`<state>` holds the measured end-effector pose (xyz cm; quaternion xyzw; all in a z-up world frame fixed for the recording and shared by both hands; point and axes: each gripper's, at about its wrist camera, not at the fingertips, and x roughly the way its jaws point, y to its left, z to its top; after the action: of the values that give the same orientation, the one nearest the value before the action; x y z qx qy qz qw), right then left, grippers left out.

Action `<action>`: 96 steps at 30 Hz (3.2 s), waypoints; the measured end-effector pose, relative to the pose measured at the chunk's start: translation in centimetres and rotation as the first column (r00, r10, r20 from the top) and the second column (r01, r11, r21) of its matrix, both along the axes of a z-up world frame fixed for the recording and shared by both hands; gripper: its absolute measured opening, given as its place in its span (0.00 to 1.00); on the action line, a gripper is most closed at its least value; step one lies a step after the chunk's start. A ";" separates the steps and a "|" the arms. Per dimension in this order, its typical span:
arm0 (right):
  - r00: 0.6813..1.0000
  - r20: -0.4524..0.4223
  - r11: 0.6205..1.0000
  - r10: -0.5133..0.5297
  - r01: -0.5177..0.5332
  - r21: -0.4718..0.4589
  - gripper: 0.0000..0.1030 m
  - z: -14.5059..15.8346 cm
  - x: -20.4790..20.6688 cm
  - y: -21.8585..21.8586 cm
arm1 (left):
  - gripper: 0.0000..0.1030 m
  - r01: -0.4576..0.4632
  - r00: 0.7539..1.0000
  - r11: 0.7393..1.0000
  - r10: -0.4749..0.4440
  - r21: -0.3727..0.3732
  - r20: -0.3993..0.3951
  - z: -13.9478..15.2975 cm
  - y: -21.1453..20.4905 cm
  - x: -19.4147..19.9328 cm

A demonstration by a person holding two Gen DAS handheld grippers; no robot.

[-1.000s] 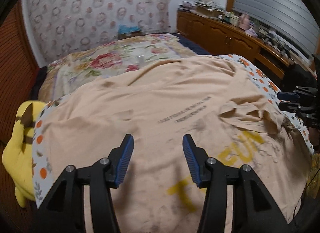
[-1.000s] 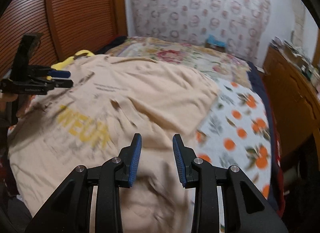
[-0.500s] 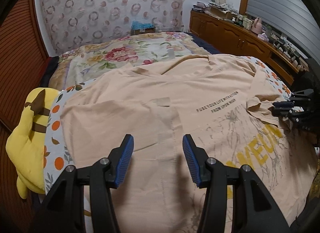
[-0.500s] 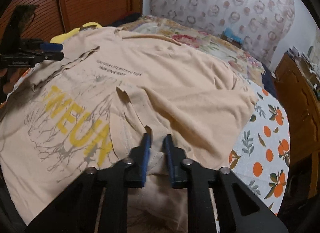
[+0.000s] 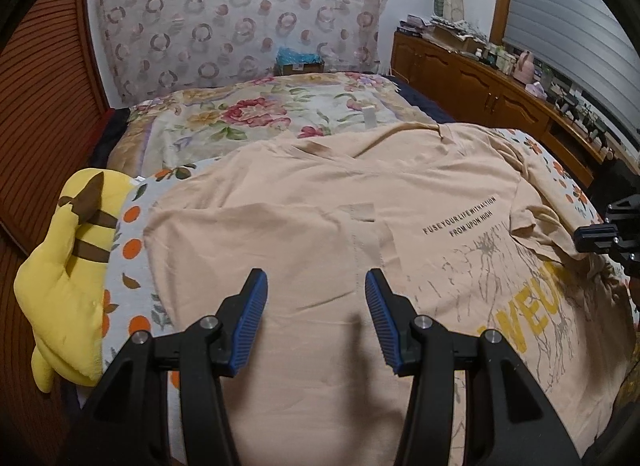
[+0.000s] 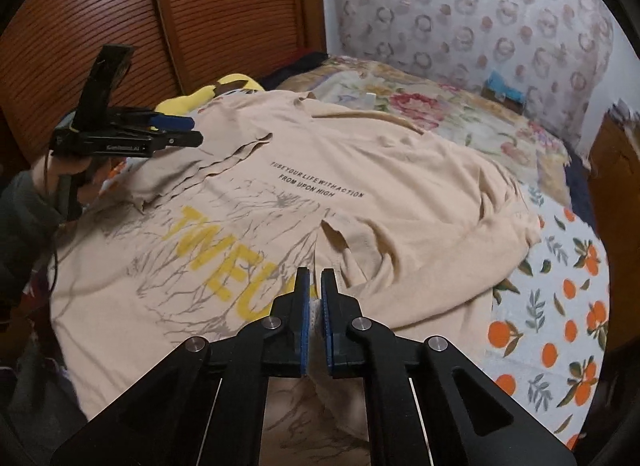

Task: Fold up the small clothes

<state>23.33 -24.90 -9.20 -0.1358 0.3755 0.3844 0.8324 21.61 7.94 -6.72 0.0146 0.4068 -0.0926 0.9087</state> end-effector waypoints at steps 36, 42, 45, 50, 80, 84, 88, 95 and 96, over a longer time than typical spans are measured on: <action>0.932 -0.001 0.932 -0.361 0.361 -0.021 0.66 -2.8 14.2 -8.1 | 0.49 -0.173 0.983 0.985 0.174 0.025 -0.052 -3.2 7.9 7.4; 0.931 0.008 0.931 -0.364 0.364 -0.019 0.69 -2.9 14.4 -8.2 | 0.58 -0.181 0.983 0.983 0.181 0.018 -0.041 -3.4 8.8 7.7; 0.931 0.008 0.931 -0.364 0.364 -0.019 0.69 -2.9 14.4 -8.2 | 0.58 -0.207 0.977 0.978 0.208 0.012 -0.041 -3.5 9.6 7.9; 0.933 -0.002 0.932 -0.361 0.361 -0.014 0.69 -3.0 14.5 -8.3 | 0.58 -0.206 0.978 0.978 0.207 0.015 -0.037 -3.6 9.8 8.2; 0.952 0.162 0.961 -0.258 0.235 0.148 0.03 5.7 1.1 -10.9 | 0.05 -0.035 0.977 0.995 0.054 -0.097 0.204 5.9 3.7 -9.3; 0.955 0.145 0.958 -0.259 0.235 0.166 0.03 5.3 -4.0 -13.0 | 0.05 -0.055 0.976 0.993 0.075 -0.102 0.203 5.0 3.8 -14.5; 0.963 0.101 0.958 -0.251 0.232 0.170 0.03 4.0 -8.9 -14.4 | 0.05 -0.062 0.976 0.990 0.087 -0.124 0.202 4.6 3.8 -19.3; 0.965 0.087 0.960 -0.248 0.232 0.158 0.03 4.7 -14.0 -16.6 | 0.05 -0.113 0.971 0.986 0.135 -0.120 0.196 5.4 3.9 -24.8; 0.965 0.086 0.960 -0.247 0.231 0.158 0.03 5.1 -14.4 -16.9 | 0.05 -0.117 0.970 0.986 0.139 -0.119 0.198 5.6 3.9 -25.3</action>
<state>8.94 -41.80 -4.11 -0.0477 0.3156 0.3000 0.8990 -3.72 11.83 -1.09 -0.0506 0.3054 -0.0530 0.9494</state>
